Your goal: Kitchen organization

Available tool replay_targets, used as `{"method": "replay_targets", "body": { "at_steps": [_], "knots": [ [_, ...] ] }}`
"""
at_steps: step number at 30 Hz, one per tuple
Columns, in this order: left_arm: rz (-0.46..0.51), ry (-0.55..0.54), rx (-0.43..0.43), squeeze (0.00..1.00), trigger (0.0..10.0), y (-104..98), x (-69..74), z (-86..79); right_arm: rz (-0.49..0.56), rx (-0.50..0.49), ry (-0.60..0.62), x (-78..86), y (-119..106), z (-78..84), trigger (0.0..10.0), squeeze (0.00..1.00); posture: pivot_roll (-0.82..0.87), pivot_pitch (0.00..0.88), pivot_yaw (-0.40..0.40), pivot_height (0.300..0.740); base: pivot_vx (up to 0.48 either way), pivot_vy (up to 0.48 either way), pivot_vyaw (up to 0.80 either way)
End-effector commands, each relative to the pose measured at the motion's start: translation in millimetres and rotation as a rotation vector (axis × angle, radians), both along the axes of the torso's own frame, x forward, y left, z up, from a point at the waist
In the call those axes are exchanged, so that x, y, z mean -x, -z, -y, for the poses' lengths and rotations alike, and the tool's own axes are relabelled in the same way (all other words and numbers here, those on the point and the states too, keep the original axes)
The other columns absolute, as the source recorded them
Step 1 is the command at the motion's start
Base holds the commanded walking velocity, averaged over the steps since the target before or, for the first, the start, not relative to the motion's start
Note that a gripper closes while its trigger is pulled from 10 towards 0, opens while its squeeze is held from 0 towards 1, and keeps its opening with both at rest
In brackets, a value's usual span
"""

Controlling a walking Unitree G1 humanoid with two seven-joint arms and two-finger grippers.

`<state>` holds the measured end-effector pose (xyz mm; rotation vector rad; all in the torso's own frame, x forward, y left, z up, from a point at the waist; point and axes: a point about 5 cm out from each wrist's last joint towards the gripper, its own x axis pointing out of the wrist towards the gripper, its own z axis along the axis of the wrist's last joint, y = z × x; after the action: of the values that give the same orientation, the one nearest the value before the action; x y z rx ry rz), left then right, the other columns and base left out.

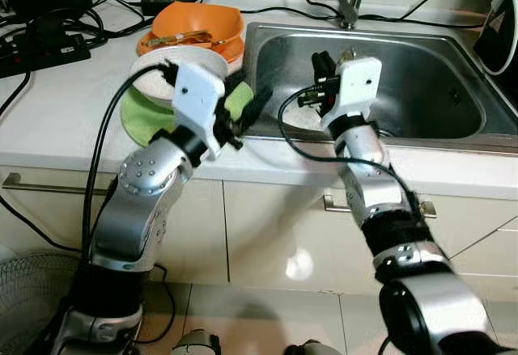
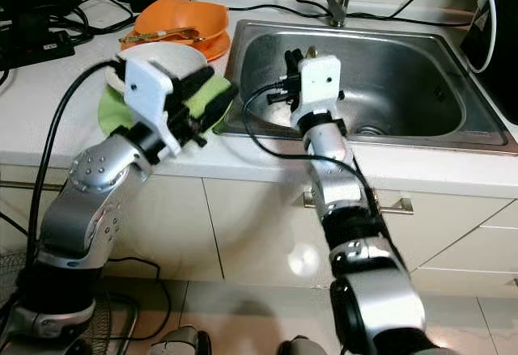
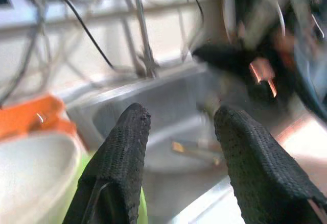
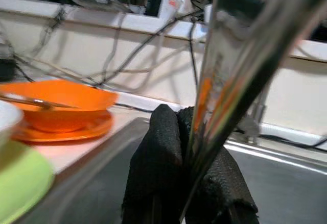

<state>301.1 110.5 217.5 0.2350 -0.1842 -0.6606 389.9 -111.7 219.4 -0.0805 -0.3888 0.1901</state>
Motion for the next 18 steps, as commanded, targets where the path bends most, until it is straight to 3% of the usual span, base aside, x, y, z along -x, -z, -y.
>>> {"method": "replay_targets", "body": {
  "at_steps": [1,3,4,5,18],
  "knots": [
    [-0.042,0.035,-0.056,0.0,10.0,11,7.1,5.2,-0.025,0.011,0.054,-8.7,-7,10.0,0.0,0.0,0.1,0.075,-0.03,0.718,0.0,0.0,0.0],
    [-0.061,0.038,-0.066,0.0,10.0,15,9.9,5.8,-0.052,0.012,0.079,-13.0,-8,14.4,0.0,0.0,0.11,0.075,-0.033,0.718,0.0,0.0,0.0],
    [-0.074,0.039,-0.071,0.0,10.0,18,12.0,6.0,-0.076,0.012,0.099,-16.0,-9,17.4,3.0,0.0,0.11,0.075,-0.033,0.718,0.0,0.0,0.0],
    [-0.088,0.039,-0.072,0.0,10.0,21,14.3,5.8,-0.096,0.014,0.112,-18.5,-11,19.2,10.0,0.0,0.11,0.076,-0.034,0.718,0.0,0.0,0.0],
    [-0.151,0.017,-0.062,0.0,10.0,31,29.7,4.5,-0.336,0.014,0.125,-29.6,3,18.4,10.0,0.0,0.14,0.08,-0.052,0.718,0.0,0.0,0.0]
  ]
}}
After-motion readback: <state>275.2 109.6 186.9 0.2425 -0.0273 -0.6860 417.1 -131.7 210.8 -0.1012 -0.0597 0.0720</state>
